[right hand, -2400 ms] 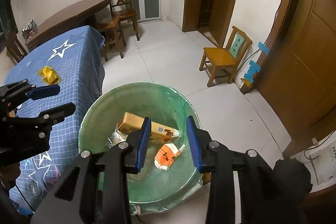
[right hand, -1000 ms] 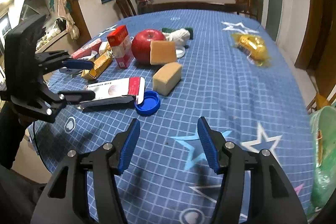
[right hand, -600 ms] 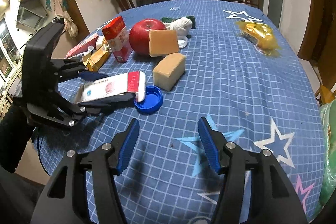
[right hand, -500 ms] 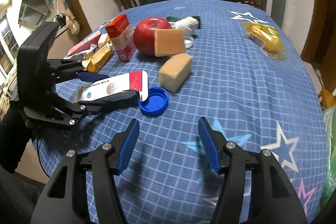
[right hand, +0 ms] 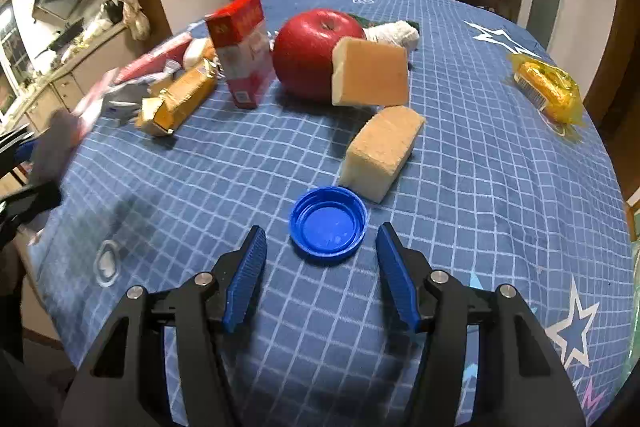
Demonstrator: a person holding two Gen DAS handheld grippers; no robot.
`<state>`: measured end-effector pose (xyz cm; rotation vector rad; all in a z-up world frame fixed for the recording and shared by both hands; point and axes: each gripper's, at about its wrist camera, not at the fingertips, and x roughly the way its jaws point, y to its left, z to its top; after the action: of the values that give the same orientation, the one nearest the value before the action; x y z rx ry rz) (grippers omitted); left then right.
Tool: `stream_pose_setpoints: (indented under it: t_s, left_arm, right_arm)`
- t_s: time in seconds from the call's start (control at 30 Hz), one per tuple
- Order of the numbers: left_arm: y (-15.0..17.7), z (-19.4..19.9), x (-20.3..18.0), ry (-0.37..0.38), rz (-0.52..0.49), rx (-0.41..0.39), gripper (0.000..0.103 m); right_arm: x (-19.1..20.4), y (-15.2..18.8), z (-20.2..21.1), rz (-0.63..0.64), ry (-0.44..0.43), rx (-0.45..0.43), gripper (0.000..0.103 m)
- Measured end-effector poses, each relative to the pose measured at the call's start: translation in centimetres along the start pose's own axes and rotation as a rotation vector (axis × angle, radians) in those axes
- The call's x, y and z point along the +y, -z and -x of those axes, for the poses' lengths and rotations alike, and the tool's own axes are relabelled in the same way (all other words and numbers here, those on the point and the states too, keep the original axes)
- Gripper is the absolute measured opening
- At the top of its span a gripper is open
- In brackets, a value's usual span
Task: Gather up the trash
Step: 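Grasp the blue bottle cap with the right tool, then carry the medicine box and cap over the bin and release both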
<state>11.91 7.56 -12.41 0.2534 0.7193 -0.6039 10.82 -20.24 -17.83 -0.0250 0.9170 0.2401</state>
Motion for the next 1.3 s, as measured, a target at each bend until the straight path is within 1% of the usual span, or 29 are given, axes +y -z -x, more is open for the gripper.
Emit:
stream_pose_setpoints:
  t_s: [0.1,0.13,0.27,0.37,0.5,0.63,0.8,0.9,1.03,1.17,1.3]
  left_arm:
    - [1.2,0.7,-0.3,0.003,0.014,0.008,0.058]
    - [1.4,0.7,-0.3,0.01,0.018,0.01,0.058]
    - [2.2,0.8,-1.2,0.023,0.005,0.013,0.058]
    - [2.6,0.6,-2.0,0.031,0.0,0.018,0.058]
    - [2.4,0.5,-2.3,0.038,-0.004,0.012,0.058]
    - [1.8,0.1,-2.8,0.034,-0.007,0.015,0.058]
    - [-0.1,-0.7,-4.2,0.035,-0.014,0.013,0.058]
    - [-1.9,-1.7,-5.7,0.03,-0.02,0.023,0.058]
    - [-4.9,-3.5,-8.2,0.032,-0.025,0.038,0.058]
    - [-8.1,-5.8,-11.4,0.026,-0.05,0.048,0.058]
    - [-10.9,-7.9,-15.3,0.032,-0.097,0.049,0.058]
  right_arm:
    - [0.2,-0.3,-0.2,0.018,0.04,-0.005,0.045]
    - [0.2,-0.3,-0.2,0.022,0.045,-0.008,0.038]
    - [0.3,0.1,0.0,0.032,0.051,-0.022,0.038]
    - [0.5,1.0,0.7,0.032,0.039,-0.036,0.038]
    - [0.6,2.4,2.3,0.037,0.037,-0.058,0.038]
    - [0.3,4.0,4.3,0.036,0.042,-0.099,0.038]
    - [-0.8,5.3,6.9,0.002,0.054,-0.14,0.038]
    - [-1.7,5.5,8.4,-0.012,0.069,-0.169,0.038]
    - [-3.5,5.6,10.7,-0.026,0.108,-0.212,0.038]
    - [-5.9,5.7,12.8,-0.059,0.152,-0.24,0.038]
    - [-9.3,6.2,15.4,-0.118,0.208,-0.262,0.038]
